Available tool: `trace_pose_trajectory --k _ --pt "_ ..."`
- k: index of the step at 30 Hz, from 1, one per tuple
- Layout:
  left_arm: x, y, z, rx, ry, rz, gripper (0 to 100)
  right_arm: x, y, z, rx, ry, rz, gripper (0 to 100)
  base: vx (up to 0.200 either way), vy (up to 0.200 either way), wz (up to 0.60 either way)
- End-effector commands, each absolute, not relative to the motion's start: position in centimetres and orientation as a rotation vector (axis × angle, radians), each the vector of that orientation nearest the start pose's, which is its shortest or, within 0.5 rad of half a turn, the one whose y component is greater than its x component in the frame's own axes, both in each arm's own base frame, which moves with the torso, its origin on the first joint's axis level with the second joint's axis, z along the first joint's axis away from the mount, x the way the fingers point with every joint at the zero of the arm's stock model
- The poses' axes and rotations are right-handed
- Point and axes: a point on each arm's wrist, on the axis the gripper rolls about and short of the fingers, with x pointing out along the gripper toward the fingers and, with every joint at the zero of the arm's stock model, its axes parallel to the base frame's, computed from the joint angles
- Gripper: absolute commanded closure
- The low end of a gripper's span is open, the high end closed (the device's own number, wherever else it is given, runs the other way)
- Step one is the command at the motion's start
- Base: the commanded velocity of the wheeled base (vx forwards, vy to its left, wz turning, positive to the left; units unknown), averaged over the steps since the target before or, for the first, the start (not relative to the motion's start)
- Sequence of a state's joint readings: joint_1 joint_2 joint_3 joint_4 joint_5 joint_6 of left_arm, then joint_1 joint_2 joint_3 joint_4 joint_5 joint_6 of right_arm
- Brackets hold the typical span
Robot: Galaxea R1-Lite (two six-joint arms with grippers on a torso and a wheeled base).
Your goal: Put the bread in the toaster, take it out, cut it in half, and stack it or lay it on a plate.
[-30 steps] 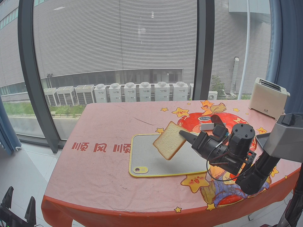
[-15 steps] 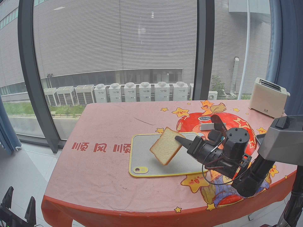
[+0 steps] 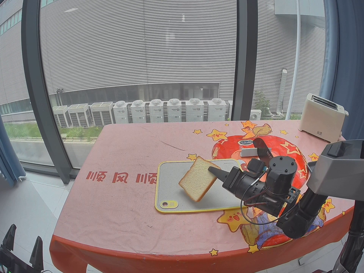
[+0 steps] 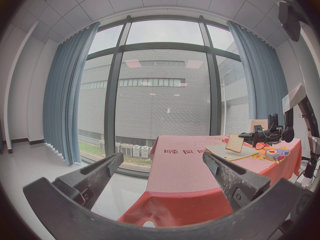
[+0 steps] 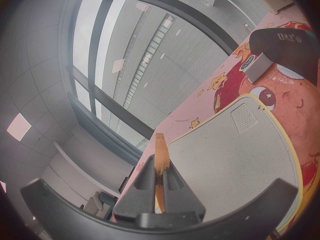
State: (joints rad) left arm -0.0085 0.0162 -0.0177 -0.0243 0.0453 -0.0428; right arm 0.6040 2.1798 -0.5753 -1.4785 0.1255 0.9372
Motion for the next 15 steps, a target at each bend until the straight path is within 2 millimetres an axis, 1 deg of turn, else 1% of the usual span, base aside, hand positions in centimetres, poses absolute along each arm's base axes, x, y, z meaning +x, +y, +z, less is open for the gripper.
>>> trace_pose_trajectory --k 1,2,15 --pt "-2.26 0.12 7.9 -0.044 -0.022 0.038 0 28.05 19.72 5.69 0.863 0.453 0.616 100 0.0 0.0 0.0" --pt "-2.26 0.12 7.9 -0.044 -0.022 0.038 0 28.05 19.72 5.69 0.863 0.453 0.616 0 0.0 0.0 0.0" --pt "-2.26 0.12 7.9 -0.044 -0.022 0.038 0 28.13 19.66 5.96 0.84 0.438 0.6 0 0.0 0.0 0.0"
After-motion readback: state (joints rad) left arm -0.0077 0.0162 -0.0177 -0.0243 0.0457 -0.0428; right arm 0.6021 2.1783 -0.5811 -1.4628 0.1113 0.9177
